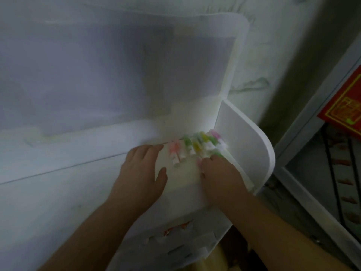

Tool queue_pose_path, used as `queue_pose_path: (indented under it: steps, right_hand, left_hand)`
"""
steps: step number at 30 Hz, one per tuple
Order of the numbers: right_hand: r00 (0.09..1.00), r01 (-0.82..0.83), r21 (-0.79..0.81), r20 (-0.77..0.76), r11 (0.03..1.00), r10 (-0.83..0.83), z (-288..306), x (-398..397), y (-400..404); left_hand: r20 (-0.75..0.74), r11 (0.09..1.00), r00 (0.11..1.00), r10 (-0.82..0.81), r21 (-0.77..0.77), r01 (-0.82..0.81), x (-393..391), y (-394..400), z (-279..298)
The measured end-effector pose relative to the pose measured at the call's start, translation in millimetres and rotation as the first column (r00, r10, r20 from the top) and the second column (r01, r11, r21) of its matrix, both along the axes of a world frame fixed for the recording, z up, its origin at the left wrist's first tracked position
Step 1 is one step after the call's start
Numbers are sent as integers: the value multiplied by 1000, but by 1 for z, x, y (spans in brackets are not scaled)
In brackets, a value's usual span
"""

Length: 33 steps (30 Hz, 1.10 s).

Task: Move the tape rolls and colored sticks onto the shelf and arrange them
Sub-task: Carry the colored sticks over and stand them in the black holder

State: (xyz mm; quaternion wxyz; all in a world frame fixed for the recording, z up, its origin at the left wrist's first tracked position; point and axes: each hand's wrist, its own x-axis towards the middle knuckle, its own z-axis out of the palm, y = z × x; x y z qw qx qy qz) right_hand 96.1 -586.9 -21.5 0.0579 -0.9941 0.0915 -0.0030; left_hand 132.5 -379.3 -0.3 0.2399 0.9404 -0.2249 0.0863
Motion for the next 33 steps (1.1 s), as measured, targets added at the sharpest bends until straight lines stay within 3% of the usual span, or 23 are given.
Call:
queue_pose_path:
  steps: [10, 16, 19, 24, 33]
  right_hand:
    - [992, -127, -3, 10, 992, 127, 0, 15, -6]
    - [985, -171, 25, 24, 985, 170, 9, 24, -3]
    - [988, -149, 122, 63, 981, 142, 17, 26, -8]
    - [969, -48, 365, 245, 930, -46, 31, 8, -23]
    - [951, -51, 593, 275, 804, -142, 42, -25, -41]
  left_hand:
    - [34, 997, 997, 63, -51, -62, 3, -12, 10]
    - [-28, 992, 996, 85, -89, -87, 9, -25, 11]
    - [-54, 994, 996, 77, -71, -80, 10, -35, 12]
    - [-155, 997, 986, 63, -30, -69, 28, -48, 11]
    - [-274, 991, 953, 128, 75, -111, 79, -75, -9]
